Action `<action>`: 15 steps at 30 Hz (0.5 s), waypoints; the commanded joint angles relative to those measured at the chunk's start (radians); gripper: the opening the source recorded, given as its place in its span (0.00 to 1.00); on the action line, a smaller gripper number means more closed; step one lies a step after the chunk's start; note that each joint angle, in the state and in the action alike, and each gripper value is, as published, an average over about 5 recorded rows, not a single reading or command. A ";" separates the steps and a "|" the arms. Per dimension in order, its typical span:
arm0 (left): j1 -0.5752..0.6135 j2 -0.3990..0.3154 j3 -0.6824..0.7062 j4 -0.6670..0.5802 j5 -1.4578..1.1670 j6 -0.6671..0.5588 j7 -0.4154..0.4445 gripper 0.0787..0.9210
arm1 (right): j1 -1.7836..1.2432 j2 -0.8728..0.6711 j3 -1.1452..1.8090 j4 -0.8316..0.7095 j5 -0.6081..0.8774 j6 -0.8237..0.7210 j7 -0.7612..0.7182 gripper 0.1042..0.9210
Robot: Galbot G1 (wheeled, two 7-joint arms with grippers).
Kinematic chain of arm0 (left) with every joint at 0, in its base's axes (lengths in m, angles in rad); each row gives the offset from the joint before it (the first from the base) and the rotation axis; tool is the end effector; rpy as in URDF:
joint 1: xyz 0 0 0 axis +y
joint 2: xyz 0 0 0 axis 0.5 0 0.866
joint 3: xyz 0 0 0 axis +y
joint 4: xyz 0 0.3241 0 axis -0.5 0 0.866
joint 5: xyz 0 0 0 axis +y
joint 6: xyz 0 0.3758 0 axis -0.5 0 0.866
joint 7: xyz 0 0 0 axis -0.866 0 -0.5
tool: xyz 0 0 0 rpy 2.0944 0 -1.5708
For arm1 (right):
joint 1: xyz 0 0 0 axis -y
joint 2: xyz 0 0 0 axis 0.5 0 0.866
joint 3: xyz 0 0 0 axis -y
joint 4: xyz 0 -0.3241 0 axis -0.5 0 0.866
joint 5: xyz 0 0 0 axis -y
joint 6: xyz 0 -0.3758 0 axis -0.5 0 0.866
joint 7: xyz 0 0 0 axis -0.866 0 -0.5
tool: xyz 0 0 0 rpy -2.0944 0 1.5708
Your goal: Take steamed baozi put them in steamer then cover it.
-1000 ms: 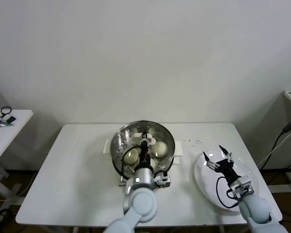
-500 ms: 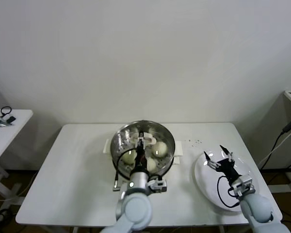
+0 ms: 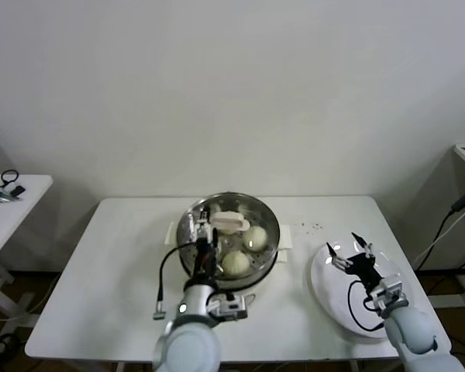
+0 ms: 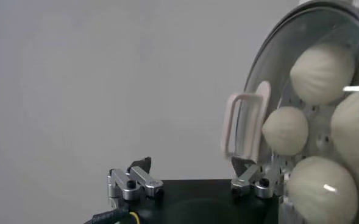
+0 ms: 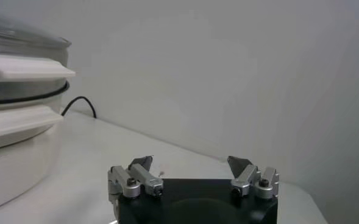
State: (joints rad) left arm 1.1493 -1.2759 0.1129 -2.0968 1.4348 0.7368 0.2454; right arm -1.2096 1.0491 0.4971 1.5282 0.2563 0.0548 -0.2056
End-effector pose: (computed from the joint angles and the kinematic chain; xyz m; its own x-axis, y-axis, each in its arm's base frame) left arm 0.2411 -0.1455 -0.2114 -0.9998 -0.0021 0.0218 0.0213 0.1430 0.9895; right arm 0.3219 -0.1609 -0.3566 -0.9547 -0.2127 0.2080 -0.2574 0.9412 -0.2188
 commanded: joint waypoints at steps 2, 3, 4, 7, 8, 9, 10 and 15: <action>0.148 0.098 -0.266 -0.127 -0.363 -0.072 -0.245 0.88 | -0.008 0.009 0.011 0.026 0.035 -0.029 -0.001 0.88; 0.167 0.095 -0.305 -0.128 -0.423 -0.098 -0.271 0.88 | -0.011 0.010 0.013 0.031 0.037 -0.028 -0.001 0.88; 0.190 0.088 -0.352 -0.128 -0.488 -0.131 -0.300 0.88 | -0.015 0.011 0.015 0.035 0.038 -0.026 -0.002 0.88; 0.261 0.053 -0.485 -0.129 -0.685 -0.257 -0.369 0.88 | -0.022 0.018 0.025 0.041 0.041 -0.020 -0.004 0.88; 0.288 0.039 -0.525 -0.129 -0.748 -0.291 -0.379 0.88 | -0.024 0.020 0.029 0.042 0.040 -0.019 -0.004 0.88; 0.313 0.024 -0.559 -0.129 -0.805 -0.316 -0.382 0.88 | -0.025 0.022 0.032 0.042 0.040 -0.018 -0.005 0.88; 0.341 0.006 -0.596 -0.130 -0.865 -0.340 -0.380 0.88 | -0.028 0.023 0.034 0.042 0.039 -0.017 -0.007 0.88; 0.424 -0.065 -0.752 -0.116 -1.126 -0.442 -0.355 0.88 | -0.035 0.025 0.034 0.041 0.040 -0.008 -0.014 0.88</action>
State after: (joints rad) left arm 1.3603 -1.2499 -0.2487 -2.1953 0.9335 0.7053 -0.0054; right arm -1.2368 1.0668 0.5214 1.5606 0.2857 0.0426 -0.2138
